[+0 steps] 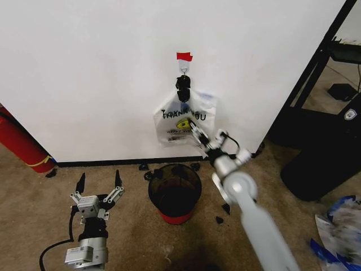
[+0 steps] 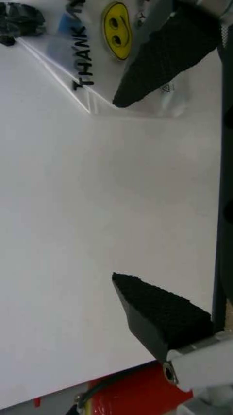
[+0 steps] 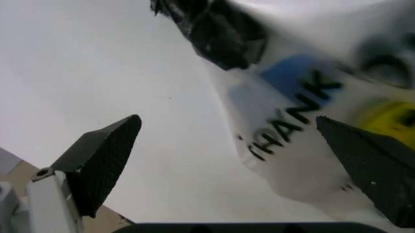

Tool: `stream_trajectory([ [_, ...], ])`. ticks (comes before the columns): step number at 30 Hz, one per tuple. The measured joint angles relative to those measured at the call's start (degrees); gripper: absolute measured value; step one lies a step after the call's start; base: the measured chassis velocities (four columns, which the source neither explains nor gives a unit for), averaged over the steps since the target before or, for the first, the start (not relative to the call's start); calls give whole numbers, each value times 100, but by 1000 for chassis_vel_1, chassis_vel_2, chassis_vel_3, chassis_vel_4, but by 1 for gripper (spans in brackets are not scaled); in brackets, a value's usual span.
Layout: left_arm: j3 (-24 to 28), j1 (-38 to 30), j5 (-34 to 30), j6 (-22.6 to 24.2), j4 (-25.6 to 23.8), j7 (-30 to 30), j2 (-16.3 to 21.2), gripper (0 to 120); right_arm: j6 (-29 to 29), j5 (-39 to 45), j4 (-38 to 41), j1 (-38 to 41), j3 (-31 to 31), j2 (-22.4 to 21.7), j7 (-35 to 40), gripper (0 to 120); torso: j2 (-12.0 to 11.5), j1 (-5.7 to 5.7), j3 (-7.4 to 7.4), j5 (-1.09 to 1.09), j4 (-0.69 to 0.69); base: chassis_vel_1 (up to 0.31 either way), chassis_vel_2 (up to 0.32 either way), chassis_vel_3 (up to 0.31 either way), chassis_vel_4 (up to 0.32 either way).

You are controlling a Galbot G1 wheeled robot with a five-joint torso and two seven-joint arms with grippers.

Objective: Pick up the garbage bag from the wall and place it over the trash bin.

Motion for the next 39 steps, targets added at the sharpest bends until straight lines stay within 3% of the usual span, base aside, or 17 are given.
stream_trajectory([
  [10, -72, 61, 75, -50, -56, -52, -146, 100, 247, -177, -1116, 825, -250, 267, -147, 100, 0, 0, 0, 0, 0, 0, 0, 0, 0],
  [26, -276, 218, -165, -133, -197, -78, -132, 100, 311, -52, -1449, 1219, -212, 189, -325, 98, 0, -1, -1, 1, 0, 0, 0, 0, 0],
  [34, -254, 357, -47, -287, -227, -73, -40, 100, 307, -23, -1697, 1364, -268, 76, -575, 75, 0, -1, -1, 1, 0, 0, 0, 0, 0],
  [39, -200, 288, -2, -272, -246, -59, -85, 100, 289, 13, -1592, 1311, -204, 163, -572, 53, 0, -1, -1, 1, 1, 0, 0, 0, 0],
])
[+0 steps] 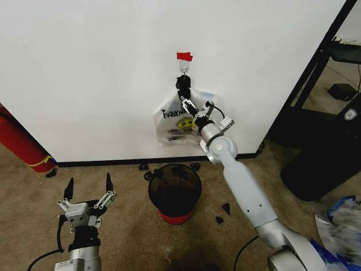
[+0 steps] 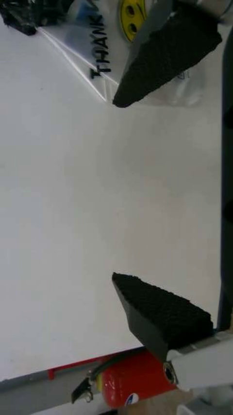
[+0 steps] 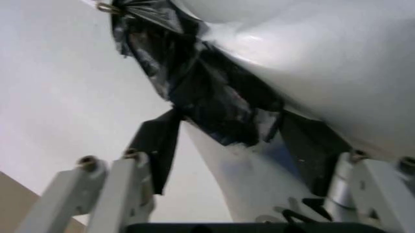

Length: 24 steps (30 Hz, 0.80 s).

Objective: Pick up the garbage bag from the wall and place it over the trash bin.

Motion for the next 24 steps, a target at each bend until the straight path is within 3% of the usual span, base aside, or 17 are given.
stream_trajectory([
  [3, 19, -64, 23, 30, 13, 6, 5, 100, -5, -14, 88, -74, 20, 14, 16, 42, 0, 0, 0, 0, -1, 0, 0, 0, 0],
  [6, 23, -76, 23, 39, 15, 7, 8, 100, -6, -20, 96, -89, 20, 11, 18, 39, 0, 0, 0, 0, -1, 0, 0, 0, 0],
  [7, 29, -90, 23, 45, 30, 13, 16, 100, -6, -28, 100, -105, 27, 2, 22, 29, 0, 0, 0, 0, -1, 0, 0, 0, 0],
  [15, 50, -52, 38, 36, 53, 14, -19, 100, -4, -36, 106, -88, 79, 1, 48, 1, 0, 0, 0, 0, -1, 0, 0, 0, 0],
  [24, 148, -3, 141, -1, 58, 14, -81, 100, 30, -105, 279, -201, 110, -26, 142, 0, 0, 0, 0, 0, -1, 0, 0, 0, 0],
])
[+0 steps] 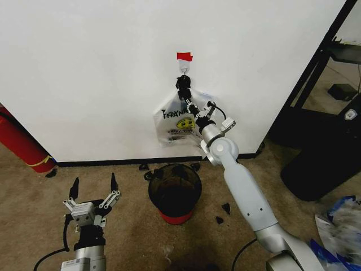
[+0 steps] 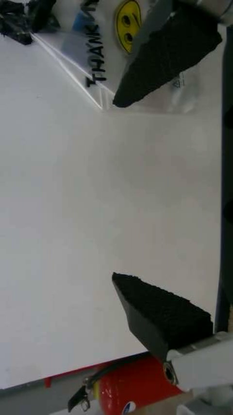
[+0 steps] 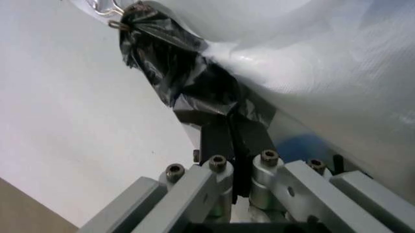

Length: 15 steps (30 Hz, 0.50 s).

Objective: Pick up the garbage bag from the wall and place it over the trash bin.

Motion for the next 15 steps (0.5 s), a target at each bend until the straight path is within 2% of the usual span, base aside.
stream_trajectory([
  [10, 42, -41, -11, 0, 63, 0, 29, 100, 87, -477, 503, -414, -62, -81, 63, 0, 0, 0, 0, 0, 1, 0, 0, 0, 0],
  [15, 78, -124, -45, 0, 160, -1, 94, 100, 117, -762, 1036, -955, -55, -155, 126, 0, 1, 0, 0, 0, 0, 0, 0, 0, 0],
])
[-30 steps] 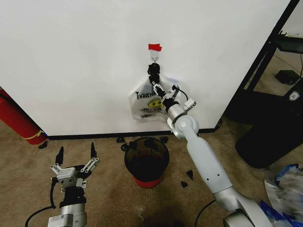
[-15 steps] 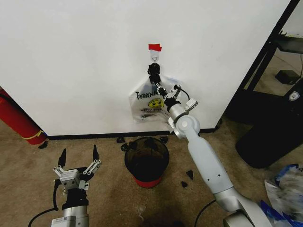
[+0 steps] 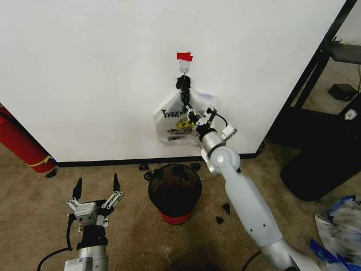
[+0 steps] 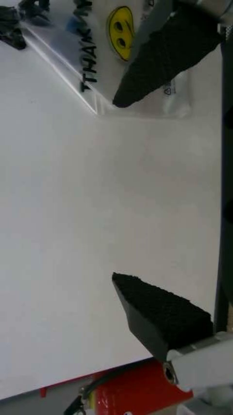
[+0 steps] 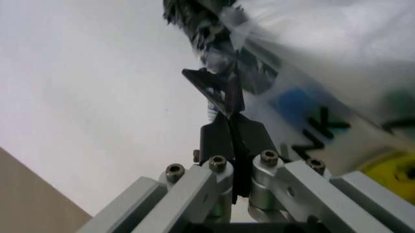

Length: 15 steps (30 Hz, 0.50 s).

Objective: Pick up the garbage bag from the wall and place it over the trash bin.

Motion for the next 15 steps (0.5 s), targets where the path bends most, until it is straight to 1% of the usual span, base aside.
stream_trajectory([
  [7, 45, -87, -11, 22, 63, -1, 22, 100, 0, -273, 538, -687, 54, -151, 3, 0, 0, 0, 0, 1, -1, 0, 0, 0, 0],
  [15, 89, -148, -20, 34, 121, -1, 51, 100, 22, -599, 1007, -1352, 168, -140, -8, 0, 0, 0, 0, 0, 0, 0, 0, 0, 0],
])
